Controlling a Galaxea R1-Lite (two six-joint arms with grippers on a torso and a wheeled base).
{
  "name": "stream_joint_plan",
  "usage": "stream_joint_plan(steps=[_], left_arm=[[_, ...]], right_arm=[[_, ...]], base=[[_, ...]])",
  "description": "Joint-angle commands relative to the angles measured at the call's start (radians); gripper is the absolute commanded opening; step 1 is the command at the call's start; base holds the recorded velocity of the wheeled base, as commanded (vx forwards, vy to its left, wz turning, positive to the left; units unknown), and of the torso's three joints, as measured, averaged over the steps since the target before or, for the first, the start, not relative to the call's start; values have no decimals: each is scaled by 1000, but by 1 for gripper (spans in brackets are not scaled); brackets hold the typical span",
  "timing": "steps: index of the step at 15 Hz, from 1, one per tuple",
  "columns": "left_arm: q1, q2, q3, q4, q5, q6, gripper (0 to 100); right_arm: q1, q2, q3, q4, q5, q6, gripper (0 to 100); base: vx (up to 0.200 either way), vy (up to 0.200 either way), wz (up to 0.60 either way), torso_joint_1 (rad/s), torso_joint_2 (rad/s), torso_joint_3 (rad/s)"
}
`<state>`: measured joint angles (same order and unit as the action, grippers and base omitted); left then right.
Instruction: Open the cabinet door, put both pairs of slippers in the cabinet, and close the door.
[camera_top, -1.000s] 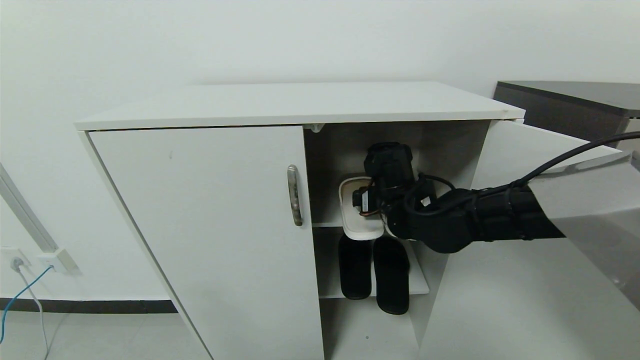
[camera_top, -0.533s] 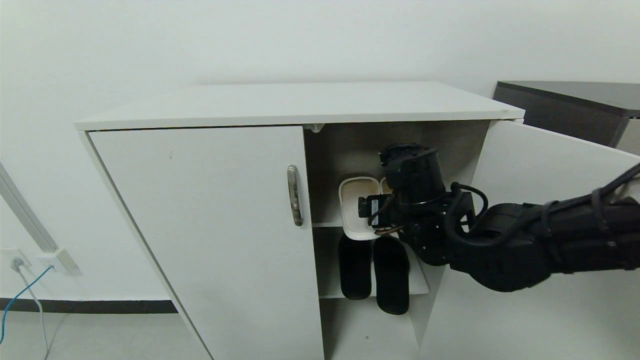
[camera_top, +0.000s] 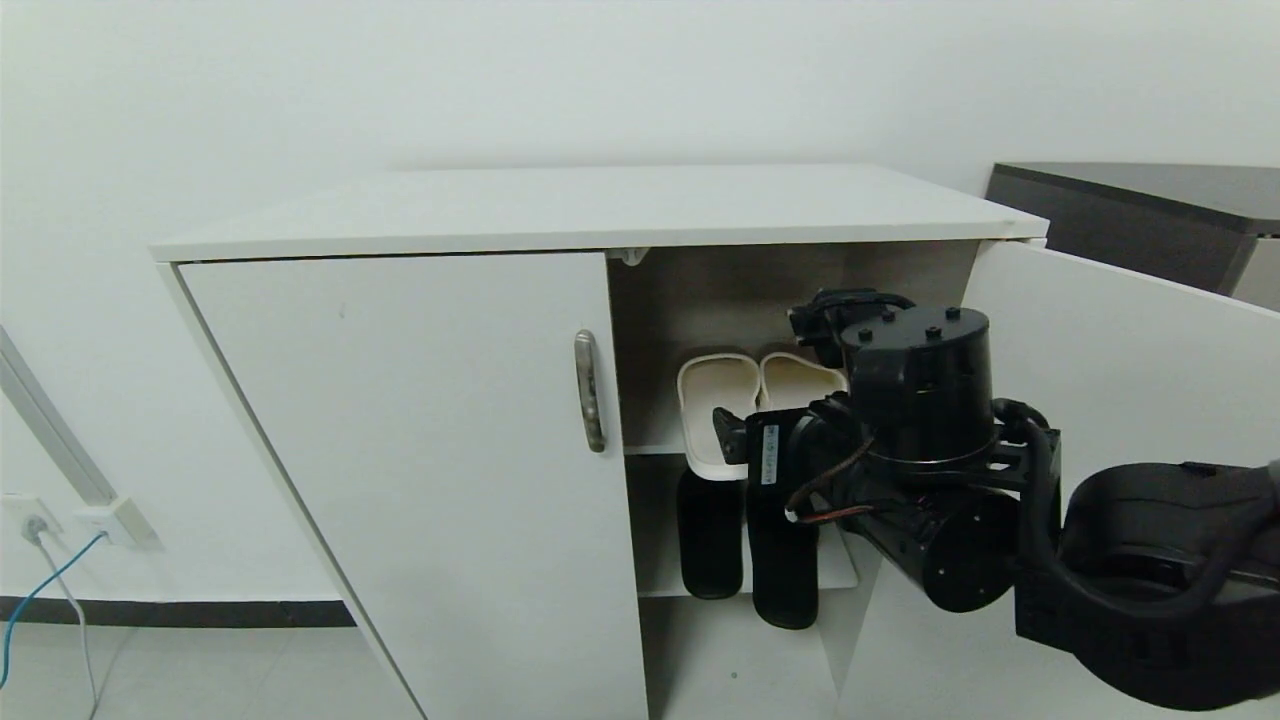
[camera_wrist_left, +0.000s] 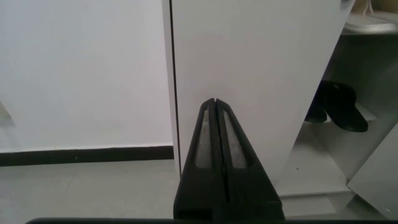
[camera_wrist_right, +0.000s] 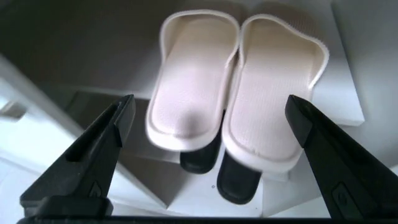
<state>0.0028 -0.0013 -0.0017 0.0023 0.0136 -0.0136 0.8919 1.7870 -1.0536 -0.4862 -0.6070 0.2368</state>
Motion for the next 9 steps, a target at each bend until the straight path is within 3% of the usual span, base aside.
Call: stream_joint_plan(steps=[1,3,4,9], left_arm=[[0,1,0,-1,0,0,0],[0,1,0,1,0,0,0],[0,1,0,1,-1,0,0],[0,1,0,1,-1,0,0]], right_arm=[[19,-18,9,0,3,-1,100],[35,-17,17,0,6,-1,100],[38,-18,17,-2,6,-1,0],[47,-31,37,0,6,-2,0]], base=[[0,0,0,0,0,0],[0,0,0,0,0,0],[0,0,0,0,0,0],[0,0,0,0,0,0]])
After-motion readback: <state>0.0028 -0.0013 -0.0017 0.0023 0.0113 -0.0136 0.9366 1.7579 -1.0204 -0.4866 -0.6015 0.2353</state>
